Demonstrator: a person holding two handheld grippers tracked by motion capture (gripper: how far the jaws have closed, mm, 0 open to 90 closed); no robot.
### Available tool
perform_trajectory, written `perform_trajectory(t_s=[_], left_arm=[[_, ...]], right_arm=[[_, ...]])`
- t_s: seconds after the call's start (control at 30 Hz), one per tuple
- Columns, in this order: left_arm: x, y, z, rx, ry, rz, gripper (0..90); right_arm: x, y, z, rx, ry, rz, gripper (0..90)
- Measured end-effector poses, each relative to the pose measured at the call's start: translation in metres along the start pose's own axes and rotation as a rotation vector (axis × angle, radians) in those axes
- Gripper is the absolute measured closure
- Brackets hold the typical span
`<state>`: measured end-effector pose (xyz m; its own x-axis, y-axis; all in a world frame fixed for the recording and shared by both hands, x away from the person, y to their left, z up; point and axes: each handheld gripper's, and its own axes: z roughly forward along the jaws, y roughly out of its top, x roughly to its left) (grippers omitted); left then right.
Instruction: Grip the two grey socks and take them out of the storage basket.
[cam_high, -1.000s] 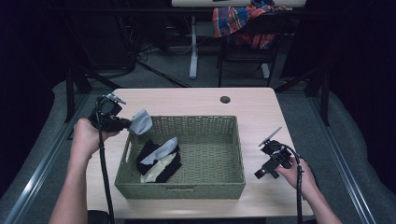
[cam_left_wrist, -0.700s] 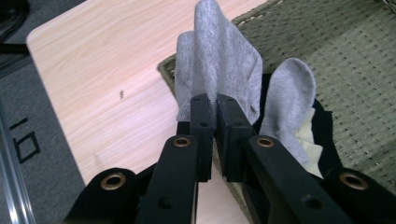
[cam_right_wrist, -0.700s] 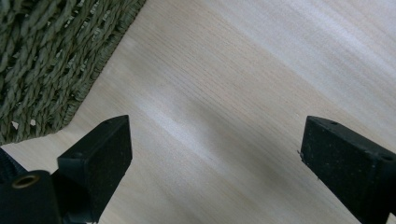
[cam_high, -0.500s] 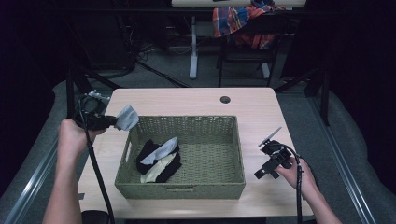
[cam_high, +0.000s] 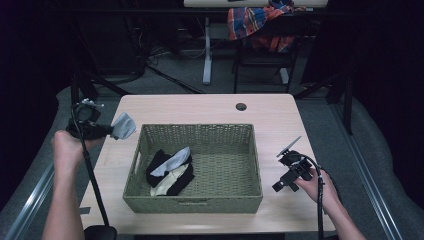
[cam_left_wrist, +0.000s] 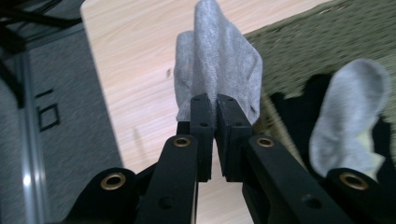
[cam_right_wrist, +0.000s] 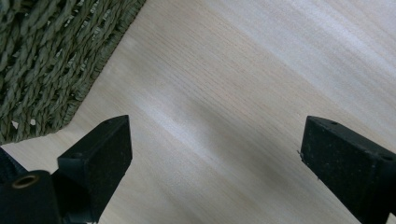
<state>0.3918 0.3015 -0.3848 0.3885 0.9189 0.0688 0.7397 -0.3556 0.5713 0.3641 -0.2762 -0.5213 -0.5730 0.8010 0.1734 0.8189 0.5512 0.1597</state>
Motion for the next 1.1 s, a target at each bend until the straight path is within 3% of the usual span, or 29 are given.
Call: perform_trajectory(t_s=[0.23,0.57,0.7,0.77,0.93,1.1], left_arm=[[0.016,-0.010,0.017,0.037,0.016,-0.048,86.1],[0.023,-0.018,0.037,0.080,0.012,-0.071,86.1],[0.026,-0.022,0.048,0.103,0.011,-0.082,86.1],[0.026,-0.024,0.053,0.118,0.012,-0.084,86.1],[0.028,-0.029,0.064,0.141,0.004,-0.092,86.1],[0.030,-0.033,0.073,0.167,-0.009,-0.101,86.1]], right_arm=[[-0.001,0.001,0.000,0.008,0.001,-0.008,8.8],[0.002,0.000,0.001,-0.010,0.011,0.010,8.9],[0.000,0.001,-0.001,0.019,0.000,-0.016,9.3],[0.000,0.000,0.000,-0.004,-0.002,0.000,9.4],[0.001,0.001,-0.002,0.019,-0.011,-0.022,9.4],[0.001,0.001,-0.001,0.006,0.000,-0.007,9.5]])
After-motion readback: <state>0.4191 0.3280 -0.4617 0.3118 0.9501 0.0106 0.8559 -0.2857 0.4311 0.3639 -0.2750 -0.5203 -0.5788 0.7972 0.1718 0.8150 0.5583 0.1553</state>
